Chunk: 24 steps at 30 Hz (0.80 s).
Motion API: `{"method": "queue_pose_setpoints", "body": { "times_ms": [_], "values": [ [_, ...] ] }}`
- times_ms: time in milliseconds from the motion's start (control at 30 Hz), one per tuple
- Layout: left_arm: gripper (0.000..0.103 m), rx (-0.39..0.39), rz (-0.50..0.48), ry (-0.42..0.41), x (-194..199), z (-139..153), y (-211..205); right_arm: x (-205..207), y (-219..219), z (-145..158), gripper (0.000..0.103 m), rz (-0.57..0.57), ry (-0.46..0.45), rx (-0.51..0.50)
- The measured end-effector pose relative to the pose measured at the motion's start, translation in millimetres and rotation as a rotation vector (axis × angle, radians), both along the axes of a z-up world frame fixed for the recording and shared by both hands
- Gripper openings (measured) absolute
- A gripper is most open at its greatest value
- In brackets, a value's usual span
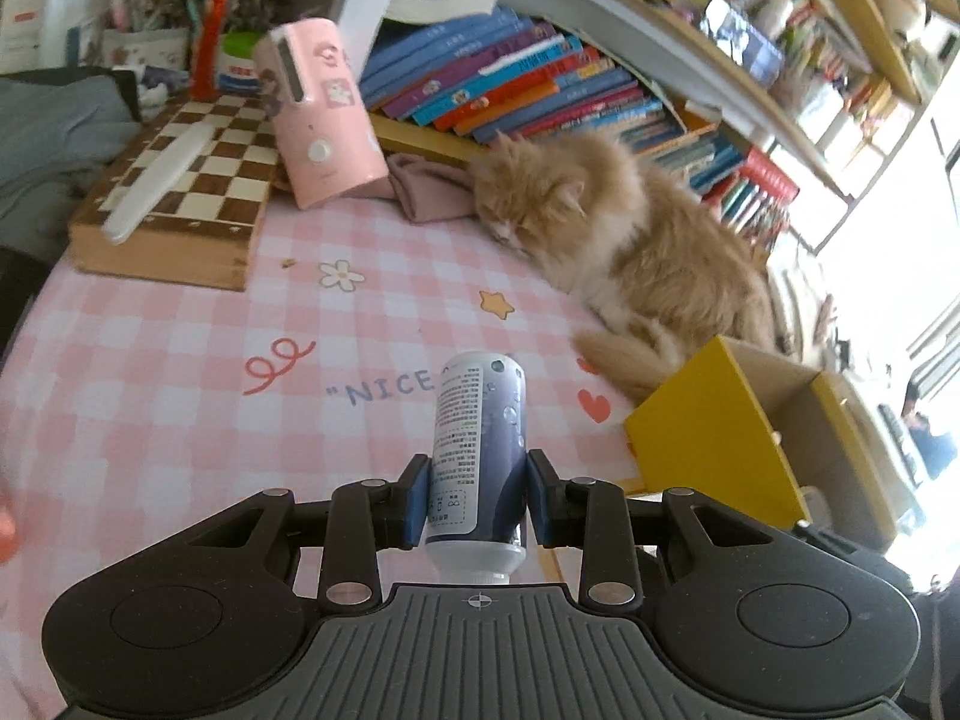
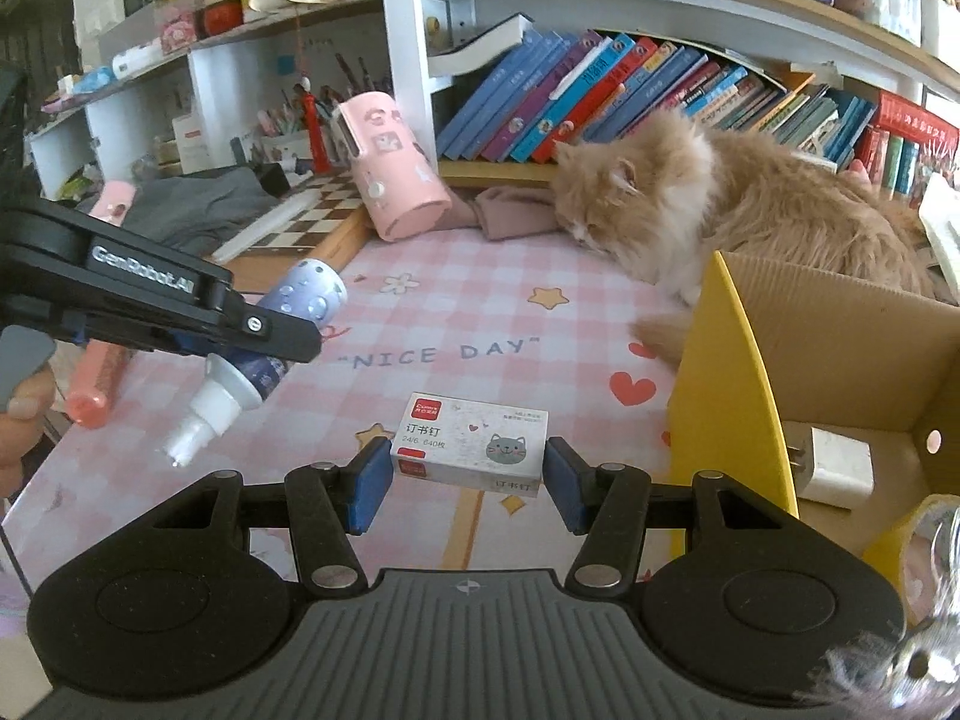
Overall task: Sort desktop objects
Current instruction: 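Carry the spray bottle and stapler box with both tools toward the yellow box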
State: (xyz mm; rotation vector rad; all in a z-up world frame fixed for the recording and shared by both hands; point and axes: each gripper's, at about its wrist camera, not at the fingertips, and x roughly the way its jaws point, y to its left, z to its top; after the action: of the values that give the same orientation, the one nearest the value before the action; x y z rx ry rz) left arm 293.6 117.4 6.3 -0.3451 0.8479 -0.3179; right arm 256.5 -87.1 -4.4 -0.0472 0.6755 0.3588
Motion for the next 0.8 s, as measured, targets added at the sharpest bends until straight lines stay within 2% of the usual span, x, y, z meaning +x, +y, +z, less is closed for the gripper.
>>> {"method": "queue_pose_setpoints", "body": {
  "times_ms": [233,433,800],
  "values": [
    [0.031,-0.068,0.022,-0.014,-30,9,24,-24,9,11,0.052,0.012,-0.026,-0.016],
    [0.031,-0.105,0.009,-0.02,-53,11,37,-47,16,13,0.052,-0.022,0.017,0.018],
    [0.031,-0.136,-0.043,-0.008,-94,7,48,-103,40,13,0.052,-0.04,0.008,-0.022]
  ]
}}
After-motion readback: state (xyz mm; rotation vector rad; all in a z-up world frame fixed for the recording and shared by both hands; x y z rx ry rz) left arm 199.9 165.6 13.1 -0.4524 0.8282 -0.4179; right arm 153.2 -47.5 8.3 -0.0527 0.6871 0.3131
